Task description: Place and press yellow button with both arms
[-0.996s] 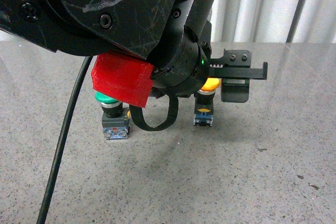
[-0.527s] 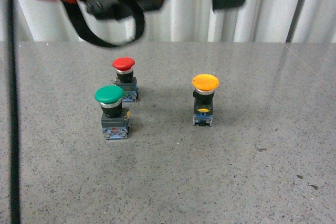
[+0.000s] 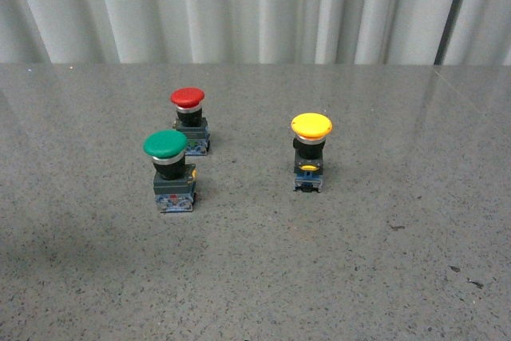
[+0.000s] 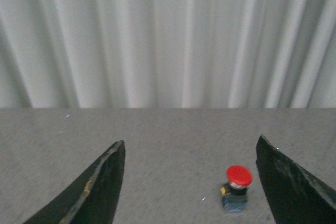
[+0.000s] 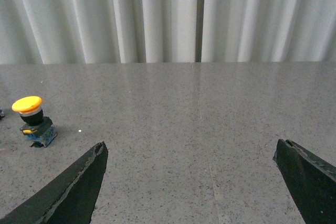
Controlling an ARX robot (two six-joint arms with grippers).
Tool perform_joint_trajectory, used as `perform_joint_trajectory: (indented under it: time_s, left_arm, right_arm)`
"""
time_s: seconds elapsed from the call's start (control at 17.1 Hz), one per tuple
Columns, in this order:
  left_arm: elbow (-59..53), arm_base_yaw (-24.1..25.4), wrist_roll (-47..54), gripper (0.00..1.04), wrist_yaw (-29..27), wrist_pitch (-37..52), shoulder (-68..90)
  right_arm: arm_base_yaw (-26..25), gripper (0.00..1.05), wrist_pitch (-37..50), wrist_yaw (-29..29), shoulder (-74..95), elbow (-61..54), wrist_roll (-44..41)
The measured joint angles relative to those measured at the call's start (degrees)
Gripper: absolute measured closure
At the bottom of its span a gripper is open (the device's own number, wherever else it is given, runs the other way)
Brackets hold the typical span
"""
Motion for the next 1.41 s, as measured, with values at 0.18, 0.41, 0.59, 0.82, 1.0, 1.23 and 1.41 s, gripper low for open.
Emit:
perform_joint_trajectory:
  time_s: [0.18, 0.41, 0.59, 0.82, 1.0, 1.23, 1.41]
  left_arm:
    - [-9.5, 4.0, -1.0, 0.59, 3.7, 1.5, -6.3]
    - [-18.8, 9.4, -1.2, 1.03, 9.1, 1.7, -15.1]
    - [-21.9, 14.5, -1.1, 1.03, 15.3, -0.2, -19.5]
    - [-24.1, 15.6, -1.3, 1.03, 16.1, -2.3, -24.1]
    - [-25.5, 15.7, -1.3, 1.03, 16.1, -4.8, -28.0]
    - [-27.1, 15.7, -1.3, 1.03, 16.1, -6.0, -32.2]
    - [-27.8, 15.7, -1.3, 1.03, 16.1, -9.3, -36.0]
  right_arm:
    - [0.0, 0.07, 0.0, 0.0, 0.0, 0.0, 0.0]
    - [0.0, 0.07, 0.0, 0.0, 0.0, 0.0, 0.0]
    - [0.0, 0.07, 0.0, 0.0, 0.0, 0.0, 0.0]
    - [0.0, 0.07, 0.0, 0.0, 0.0, 0.0, 0.0]
    - [0.0, 0.07, 0.0, 0.0, 0.0, 0.0, 0.0]
    - [0.0, 0.07, 0.0, 0.0, 0.0, 0.0, 0.0]
    - [0.0, 0.07, 0.0, 0.0, 0.0, 0.0, 0.0]
